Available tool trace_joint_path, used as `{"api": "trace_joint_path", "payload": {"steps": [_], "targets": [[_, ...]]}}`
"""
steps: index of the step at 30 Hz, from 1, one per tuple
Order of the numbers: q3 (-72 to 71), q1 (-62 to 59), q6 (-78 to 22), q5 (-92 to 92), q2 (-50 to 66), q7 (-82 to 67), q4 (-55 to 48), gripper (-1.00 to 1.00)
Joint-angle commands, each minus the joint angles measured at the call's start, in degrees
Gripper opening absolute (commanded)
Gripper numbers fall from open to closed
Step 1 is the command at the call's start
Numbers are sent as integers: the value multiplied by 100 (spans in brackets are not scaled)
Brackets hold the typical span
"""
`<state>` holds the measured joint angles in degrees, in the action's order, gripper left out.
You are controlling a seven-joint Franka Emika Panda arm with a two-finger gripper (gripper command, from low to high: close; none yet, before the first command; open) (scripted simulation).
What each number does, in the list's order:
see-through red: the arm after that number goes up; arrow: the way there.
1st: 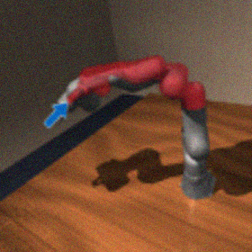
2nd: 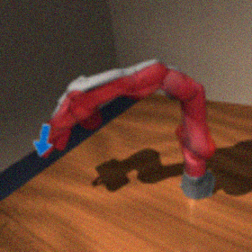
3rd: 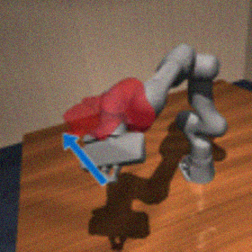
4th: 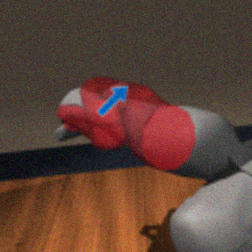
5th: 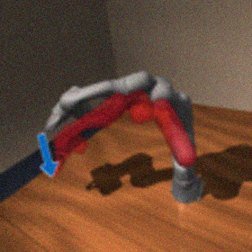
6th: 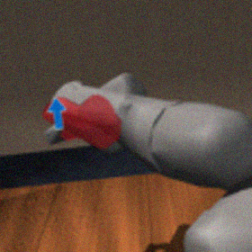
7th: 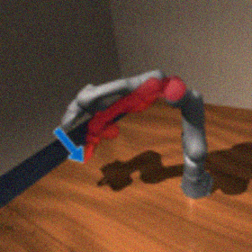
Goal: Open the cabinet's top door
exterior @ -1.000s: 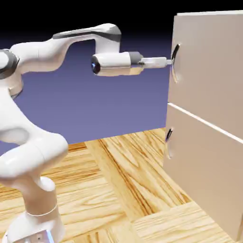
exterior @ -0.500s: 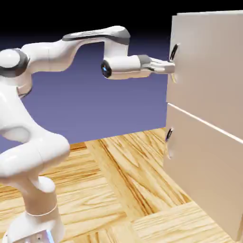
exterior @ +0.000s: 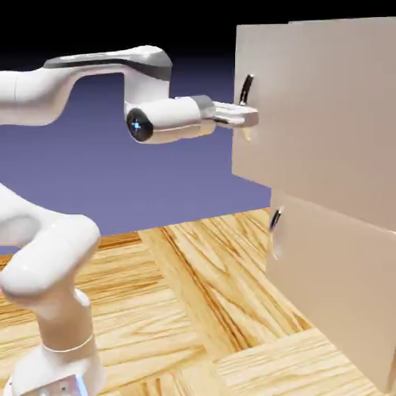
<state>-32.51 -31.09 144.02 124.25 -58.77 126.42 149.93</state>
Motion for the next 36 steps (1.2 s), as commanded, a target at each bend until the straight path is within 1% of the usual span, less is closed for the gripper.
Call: {"api": "trace_joint_path", "payload": {"steps": [1,10,19,27,36], "targets": [[208,120,-160,-185,-103,60,145,-100],[2077,659,-1632,-2119,-931,503,1059,-100],[3946,611,-3201,-3996,-1129,636,1205,-100],[5607,699,-4672,-5507,-618,497,689,-100],[7476,1538,-6422,-6864,478,189,-657,-100]]}}
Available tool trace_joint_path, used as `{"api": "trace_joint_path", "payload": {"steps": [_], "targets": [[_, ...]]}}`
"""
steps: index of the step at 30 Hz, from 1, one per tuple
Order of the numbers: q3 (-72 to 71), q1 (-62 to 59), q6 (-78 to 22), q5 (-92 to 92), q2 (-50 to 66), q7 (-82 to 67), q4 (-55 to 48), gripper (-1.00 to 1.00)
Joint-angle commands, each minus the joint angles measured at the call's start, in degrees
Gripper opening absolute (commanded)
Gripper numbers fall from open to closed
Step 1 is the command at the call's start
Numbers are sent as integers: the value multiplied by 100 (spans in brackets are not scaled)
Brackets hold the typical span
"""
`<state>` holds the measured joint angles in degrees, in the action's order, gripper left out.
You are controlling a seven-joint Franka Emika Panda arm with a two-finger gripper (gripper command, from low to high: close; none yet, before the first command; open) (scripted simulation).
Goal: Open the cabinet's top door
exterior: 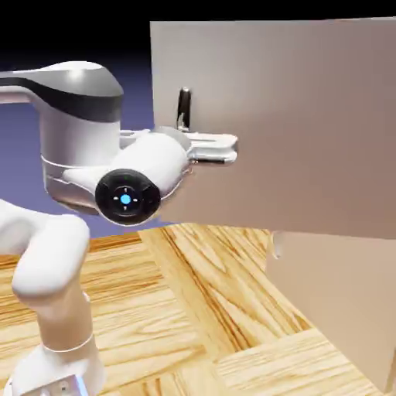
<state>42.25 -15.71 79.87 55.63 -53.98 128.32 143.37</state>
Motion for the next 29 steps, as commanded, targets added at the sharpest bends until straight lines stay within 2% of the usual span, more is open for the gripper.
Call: {"api": "trace_joint_path", "payload": {"steps": [1,14,29], "targets": [[208,151,-200,-116,129,-35,-189,-100],[2796,2693,-2201,-1025,1170,-250,-2620,-100],[4777,5728,-3472,-1609,471,503,-5160,-100]]}}
